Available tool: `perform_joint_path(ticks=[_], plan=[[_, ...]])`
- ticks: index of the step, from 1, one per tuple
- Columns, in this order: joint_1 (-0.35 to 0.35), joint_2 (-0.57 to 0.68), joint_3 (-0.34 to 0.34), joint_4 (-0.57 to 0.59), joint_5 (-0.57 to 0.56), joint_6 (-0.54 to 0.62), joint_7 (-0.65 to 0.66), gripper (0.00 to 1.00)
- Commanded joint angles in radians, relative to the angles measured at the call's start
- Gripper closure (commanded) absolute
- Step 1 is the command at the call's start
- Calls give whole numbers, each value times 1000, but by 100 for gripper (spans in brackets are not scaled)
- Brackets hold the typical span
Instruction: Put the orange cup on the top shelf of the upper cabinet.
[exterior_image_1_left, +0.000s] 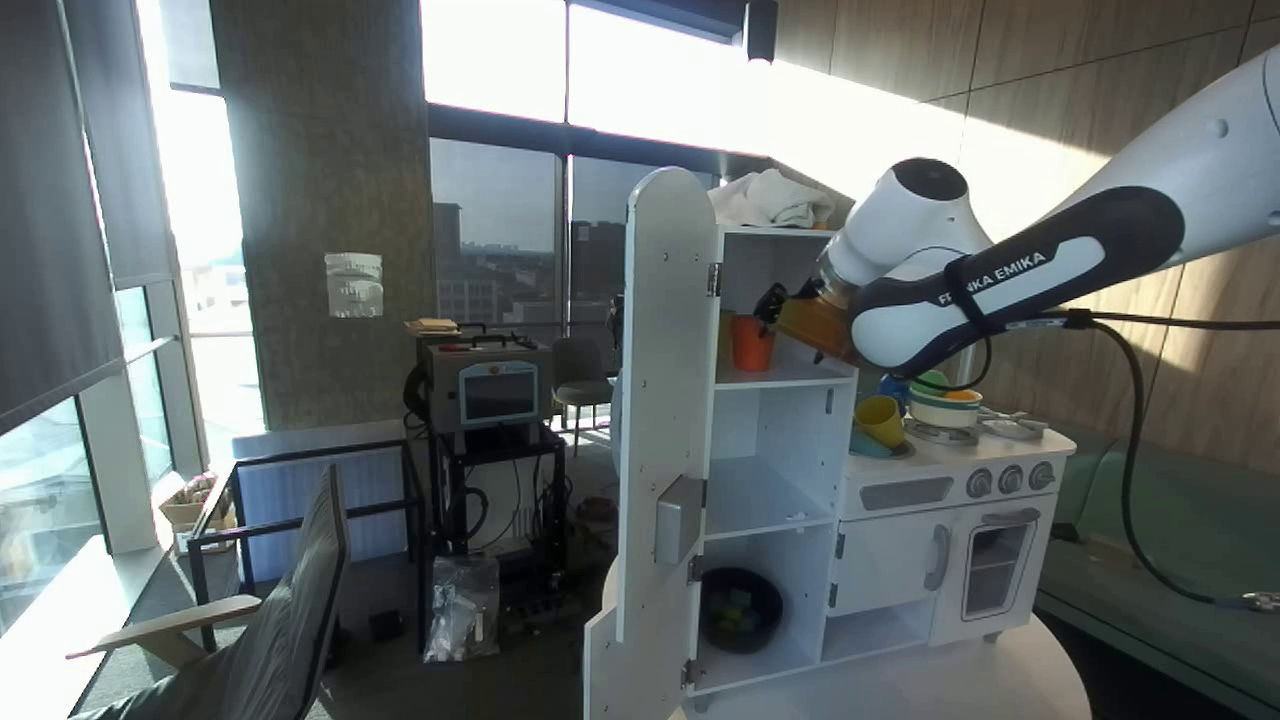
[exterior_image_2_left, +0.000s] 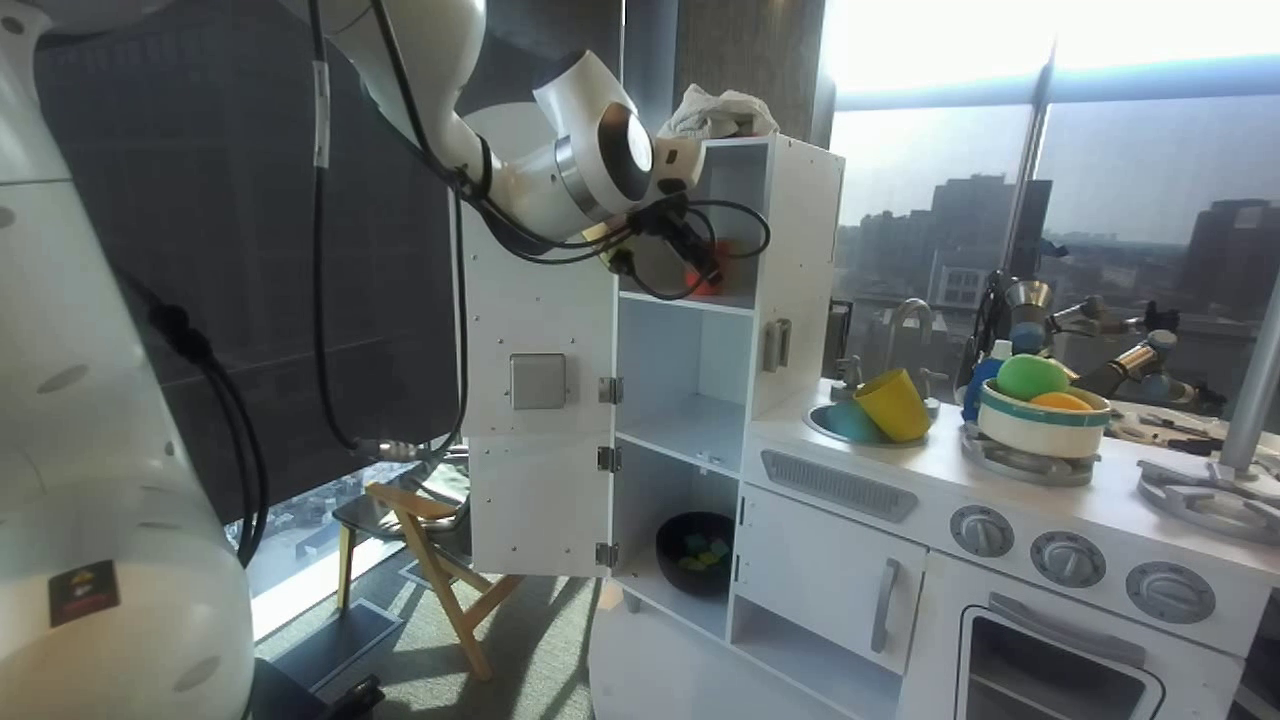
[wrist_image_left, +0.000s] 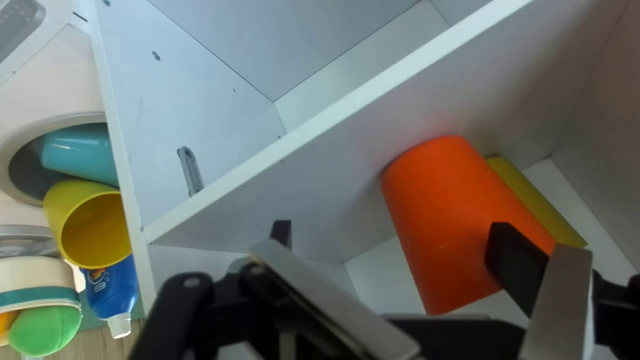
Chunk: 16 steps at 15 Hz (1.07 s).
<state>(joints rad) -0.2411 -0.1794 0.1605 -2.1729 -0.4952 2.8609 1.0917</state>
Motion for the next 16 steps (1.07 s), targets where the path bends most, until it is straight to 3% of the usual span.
perform_joint_path(ticks=[1, 10, 16], plan=[[-24, 41, 25, 50, -72, 16, 76, 0], [-33, 125, 22, 138, -237, 74, 315, 0], [-33, 173, 15, 193, -384, 44, 469, 0]])
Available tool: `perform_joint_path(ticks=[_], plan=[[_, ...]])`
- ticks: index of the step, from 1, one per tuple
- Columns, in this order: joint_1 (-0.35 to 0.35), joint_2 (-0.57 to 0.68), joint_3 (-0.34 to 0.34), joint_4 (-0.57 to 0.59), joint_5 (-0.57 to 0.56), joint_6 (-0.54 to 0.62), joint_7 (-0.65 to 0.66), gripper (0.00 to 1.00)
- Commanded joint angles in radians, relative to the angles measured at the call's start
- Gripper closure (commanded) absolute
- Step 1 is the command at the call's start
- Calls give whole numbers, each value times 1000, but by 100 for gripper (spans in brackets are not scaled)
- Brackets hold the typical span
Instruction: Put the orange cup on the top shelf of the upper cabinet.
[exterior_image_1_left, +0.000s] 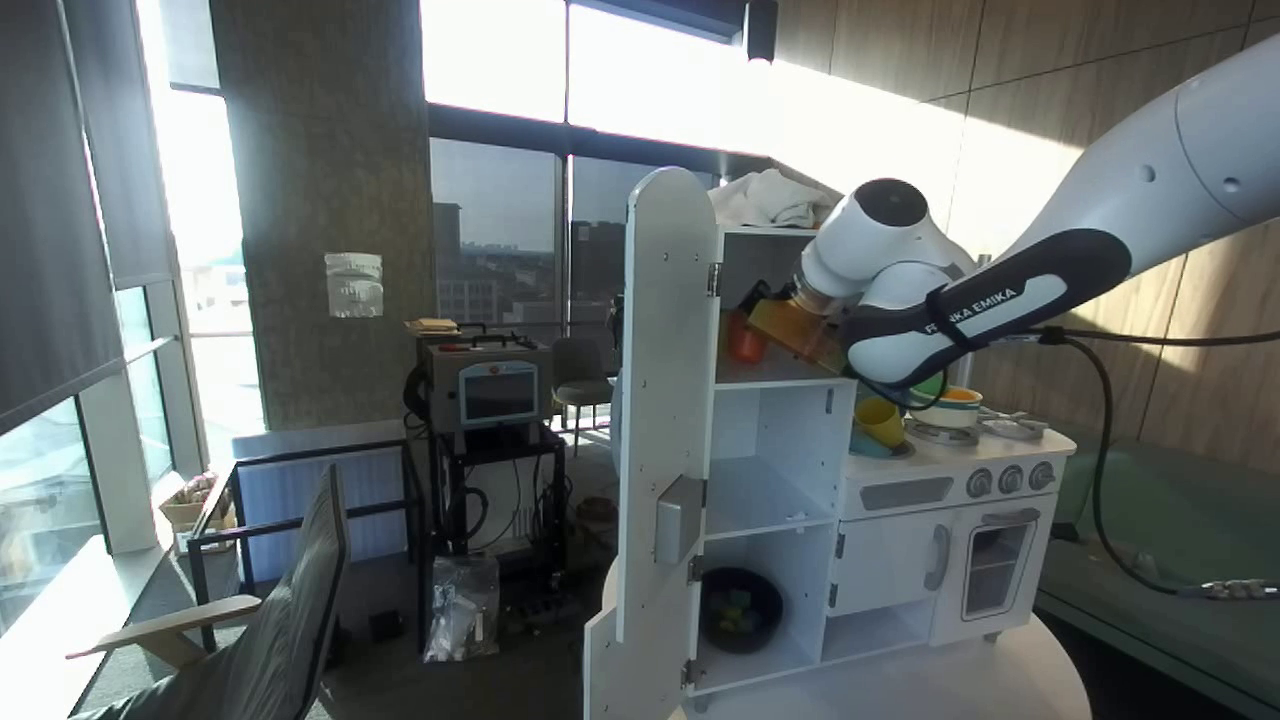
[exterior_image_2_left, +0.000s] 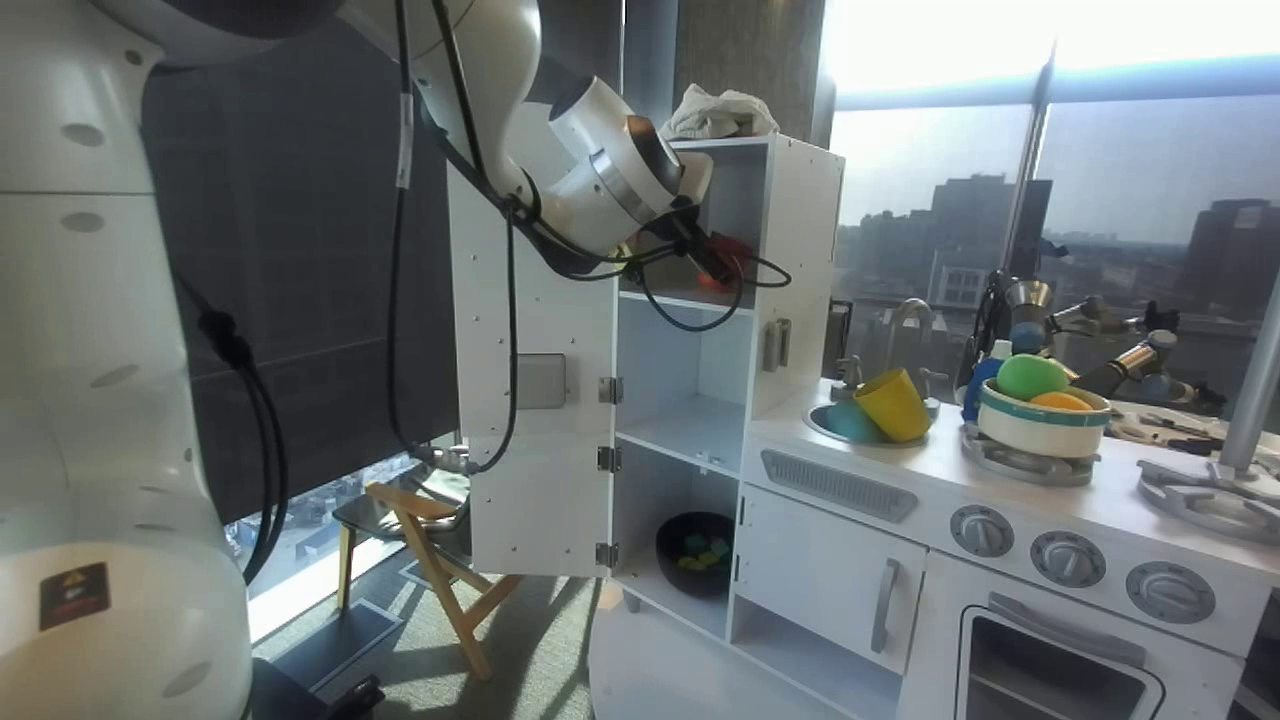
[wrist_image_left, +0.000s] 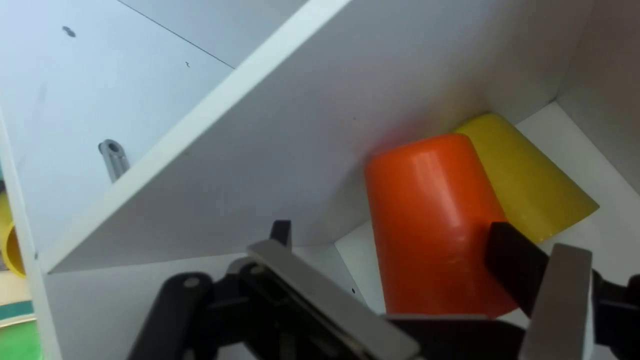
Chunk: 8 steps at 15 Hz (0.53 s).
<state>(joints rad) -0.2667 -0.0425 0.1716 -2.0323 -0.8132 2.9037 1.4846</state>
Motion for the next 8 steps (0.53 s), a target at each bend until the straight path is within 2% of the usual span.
perform_joint_path(ticks=[1, 8], plan=[[-5, 39, 3, 51, -71, -1, 85, 0], [-4, 37, -4, 48, -119, -5, 148, 0]])
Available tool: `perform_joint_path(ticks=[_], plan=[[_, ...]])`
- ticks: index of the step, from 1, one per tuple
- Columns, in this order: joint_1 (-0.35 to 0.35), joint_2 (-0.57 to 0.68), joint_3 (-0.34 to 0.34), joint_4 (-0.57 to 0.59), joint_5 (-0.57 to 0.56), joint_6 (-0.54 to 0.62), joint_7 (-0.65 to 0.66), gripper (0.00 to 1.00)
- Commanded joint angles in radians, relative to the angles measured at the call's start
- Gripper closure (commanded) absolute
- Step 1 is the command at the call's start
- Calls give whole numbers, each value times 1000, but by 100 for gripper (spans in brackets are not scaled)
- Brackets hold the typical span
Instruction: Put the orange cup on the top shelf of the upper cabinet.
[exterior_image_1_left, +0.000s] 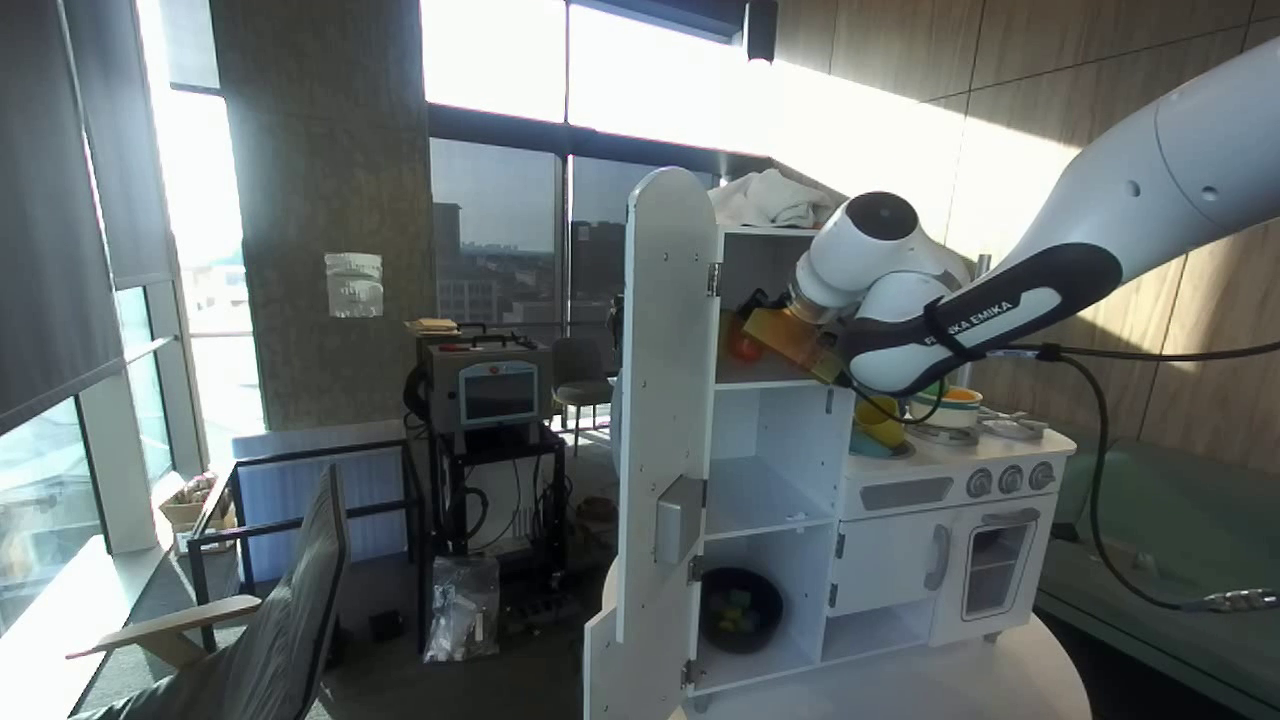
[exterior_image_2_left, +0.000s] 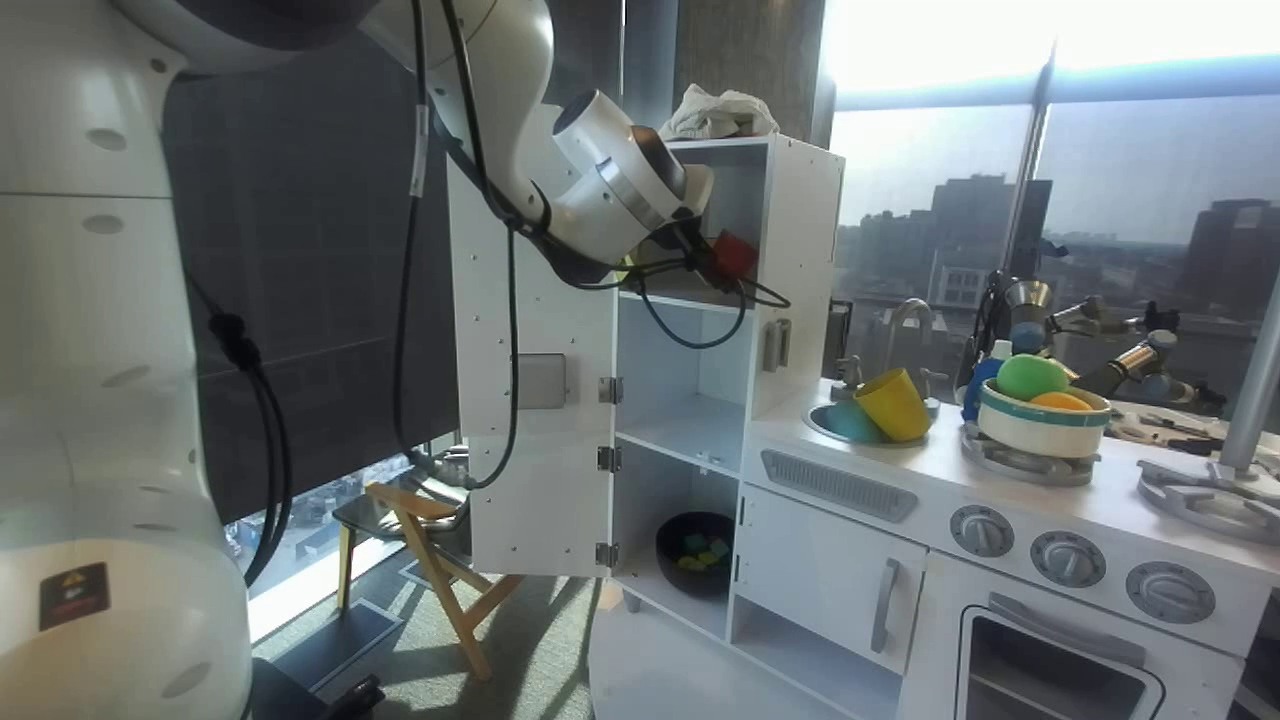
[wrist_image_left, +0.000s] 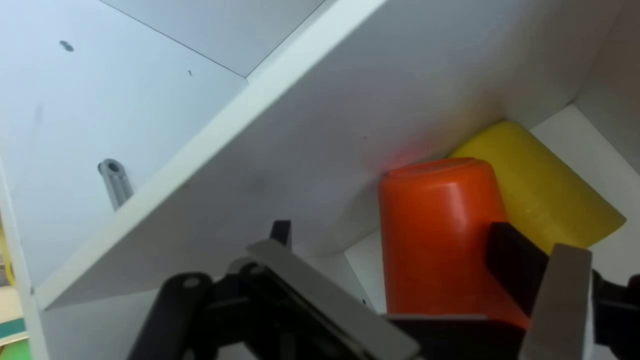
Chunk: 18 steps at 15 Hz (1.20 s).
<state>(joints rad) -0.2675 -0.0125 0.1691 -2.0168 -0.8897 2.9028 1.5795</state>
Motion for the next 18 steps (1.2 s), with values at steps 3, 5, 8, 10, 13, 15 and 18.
perform_joint_path(ticks=[3, 5, 8, 10, 13, 15, 18], plan=[[-2, 13, 1, 39, -93, -32, 70, 0], [-2, 0, 1, 26, -155, -34, 96, 0], [-2, -22, 0, 9, -242, -28, 138, 0], [-2, -14, 1, 23, -285, -46, 176, 0], [0, -6, 1, 30, -315, -70, 212, 0], [-1, -23, -1, 8, -274, -75, 198, 0], [86, -62, -86, -126, -17, -20, 50, 0]])
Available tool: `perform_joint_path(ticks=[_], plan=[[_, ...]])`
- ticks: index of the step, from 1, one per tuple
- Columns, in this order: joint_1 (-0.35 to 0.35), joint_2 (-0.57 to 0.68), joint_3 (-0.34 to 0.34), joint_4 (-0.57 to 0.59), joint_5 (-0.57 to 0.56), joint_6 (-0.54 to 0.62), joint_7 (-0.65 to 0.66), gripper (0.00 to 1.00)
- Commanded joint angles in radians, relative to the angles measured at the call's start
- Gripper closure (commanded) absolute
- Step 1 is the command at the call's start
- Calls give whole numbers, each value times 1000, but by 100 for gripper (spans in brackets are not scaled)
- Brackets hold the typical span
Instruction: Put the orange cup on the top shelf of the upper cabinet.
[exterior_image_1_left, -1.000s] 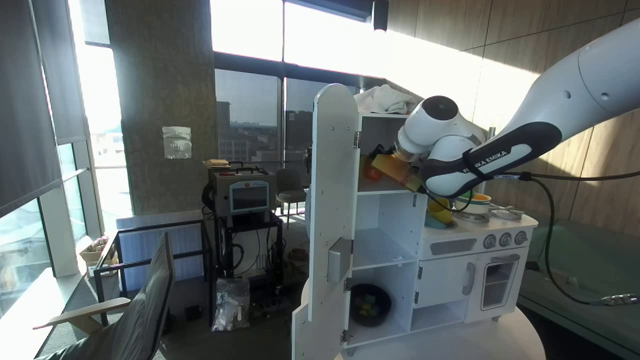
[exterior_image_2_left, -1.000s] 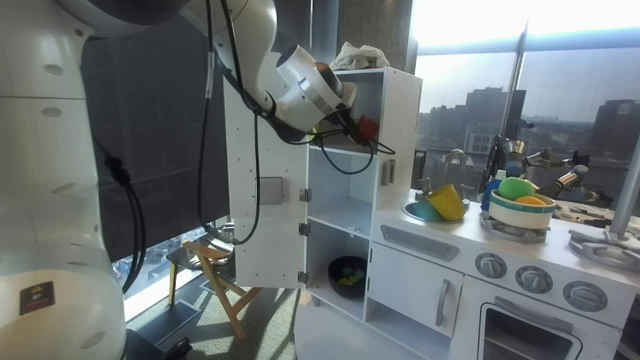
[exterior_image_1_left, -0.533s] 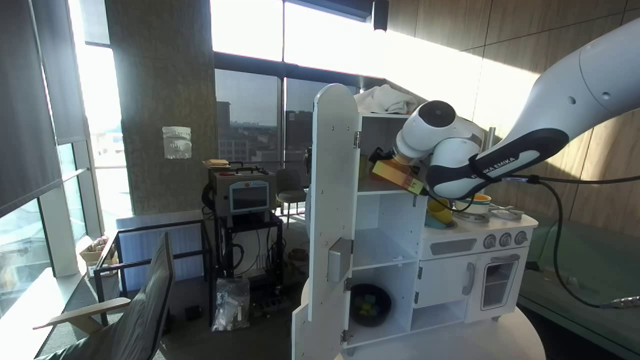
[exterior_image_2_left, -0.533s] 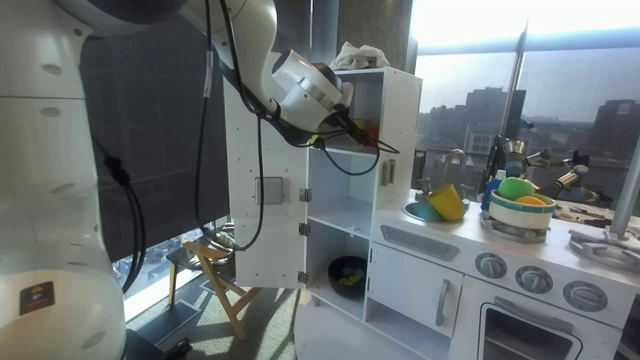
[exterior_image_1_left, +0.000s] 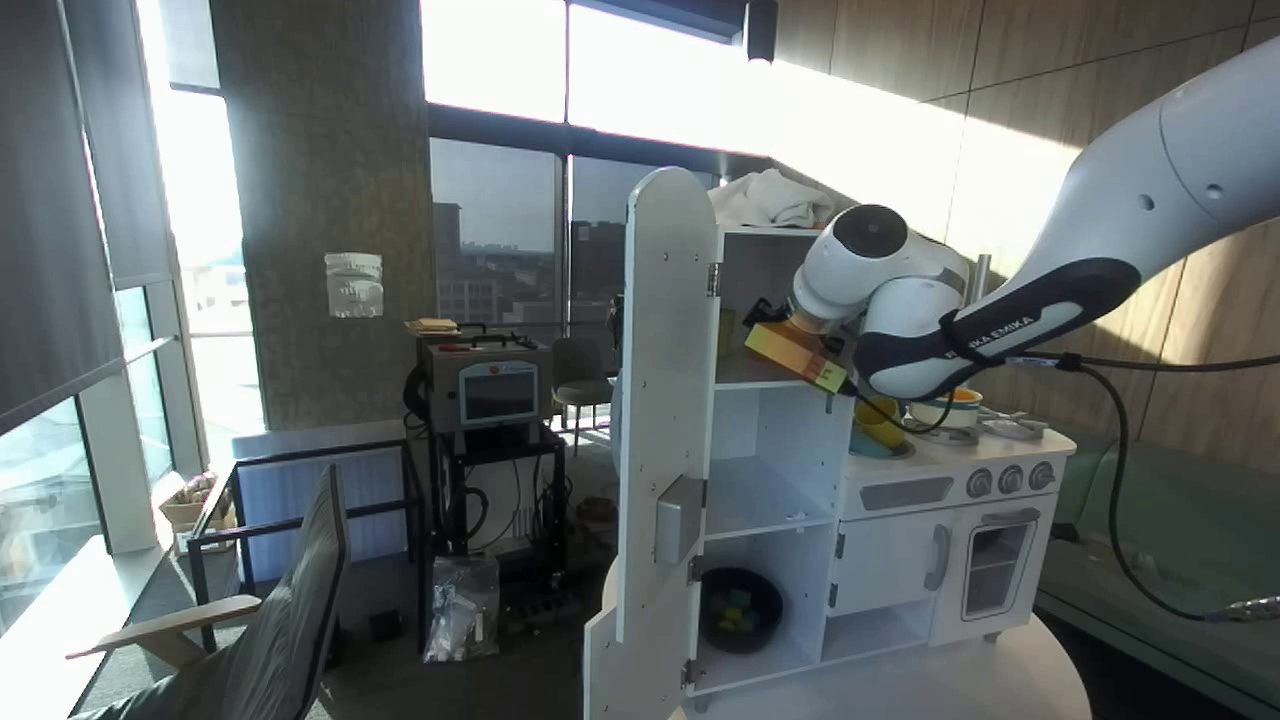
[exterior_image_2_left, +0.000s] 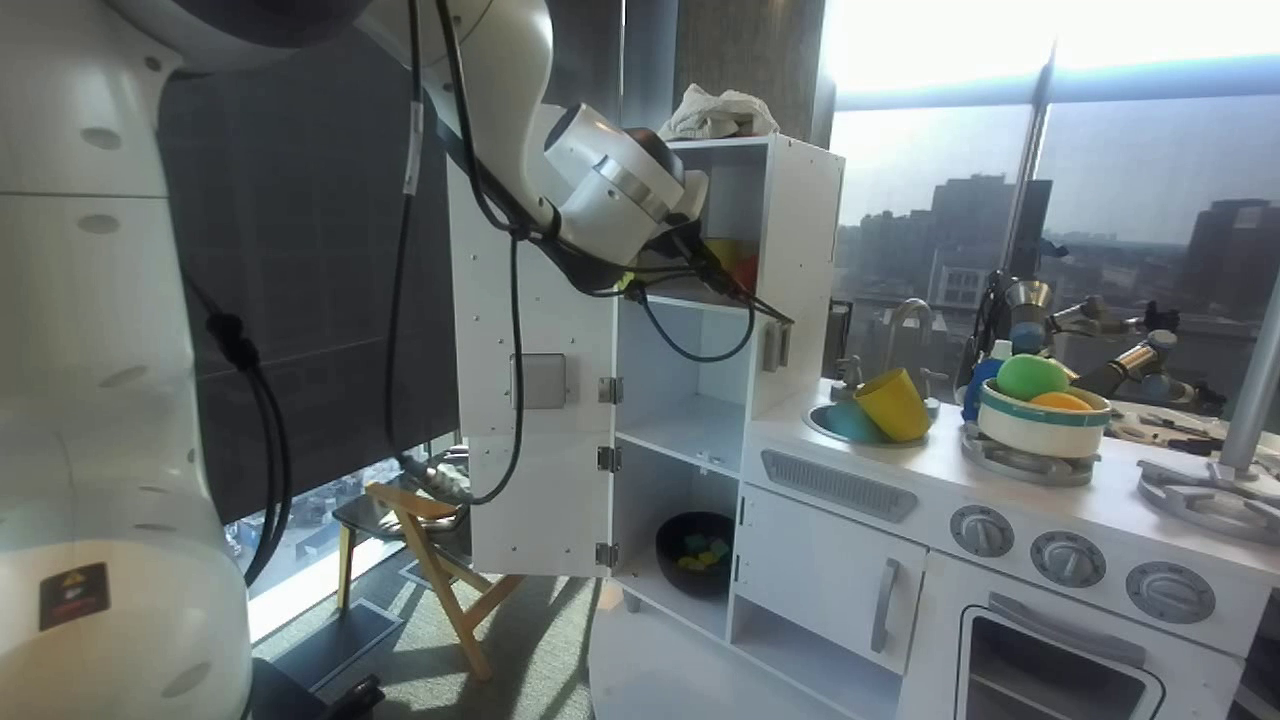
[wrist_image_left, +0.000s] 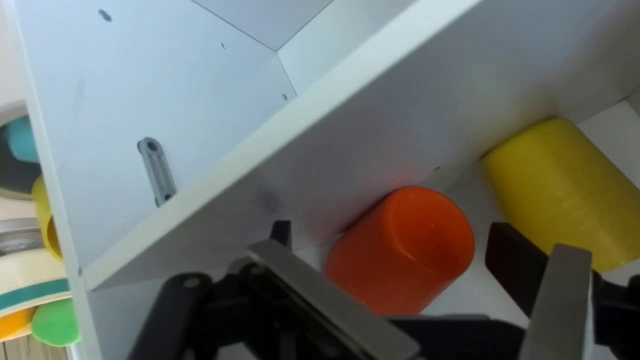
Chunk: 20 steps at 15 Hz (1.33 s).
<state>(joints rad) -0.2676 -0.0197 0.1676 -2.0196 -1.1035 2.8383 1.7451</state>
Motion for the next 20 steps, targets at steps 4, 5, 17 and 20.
perform_joint_path(ticks=[4, 5, 17, 20], plan=[[159, -162, -140, -243, 508, 106, -352, 0], [176, -197, -153, -263, 590, 100, -412, 0], [47, -435, -196, -274, 1000, -211, -606, 0], [-35, -383, -179, -229, 976, -283, -552, 0]])
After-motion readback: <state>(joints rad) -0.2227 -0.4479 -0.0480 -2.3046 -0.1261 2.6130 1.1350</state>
